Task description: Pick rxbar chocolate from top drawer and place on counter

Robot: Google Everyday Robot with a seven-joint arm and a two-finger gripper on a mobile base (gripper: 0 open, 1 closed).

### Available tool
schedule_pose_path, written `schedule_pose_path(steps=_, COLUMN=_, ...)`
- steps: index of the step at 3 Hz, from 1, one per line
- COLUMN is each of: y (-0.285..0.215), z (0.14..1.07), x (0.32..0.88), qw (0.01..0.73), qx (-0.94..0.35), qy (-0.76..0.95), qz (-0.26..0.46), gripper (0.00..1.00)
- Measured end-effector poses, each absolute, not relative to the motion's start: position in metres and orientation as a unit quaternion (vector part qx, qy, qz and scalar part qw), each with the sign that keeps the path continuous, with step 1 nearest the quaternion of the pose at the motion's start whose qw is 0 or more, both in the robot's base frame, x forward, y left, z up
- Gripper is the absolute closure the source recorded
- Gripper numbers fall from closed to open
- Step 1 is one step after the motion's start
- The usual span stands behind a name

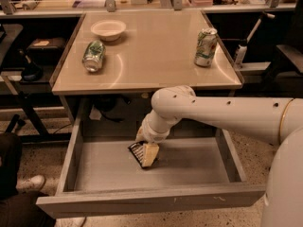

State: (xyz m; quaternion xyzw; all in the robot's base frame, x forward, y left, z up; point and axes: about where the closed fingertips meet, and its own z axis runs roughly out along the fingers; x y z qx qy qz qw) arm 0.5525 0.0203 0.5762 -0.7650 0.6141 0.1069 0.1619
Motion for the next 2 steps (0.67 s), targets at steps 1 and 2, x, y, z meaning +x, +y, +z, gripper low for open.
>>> schedule_pose_path(steps=1, y=0.0203, z=0.5767, x=0.5526, qw=0.162, qx=-0.765, qy=0.614, qz=0.107, gripper=1.00)
schedule_pose_path(steps=2, y=0.0222, z=0.5857, x=0.5530, qw=0.162, qx=-0.765, qy=0.614, qz=0.107, gripper=1.00)
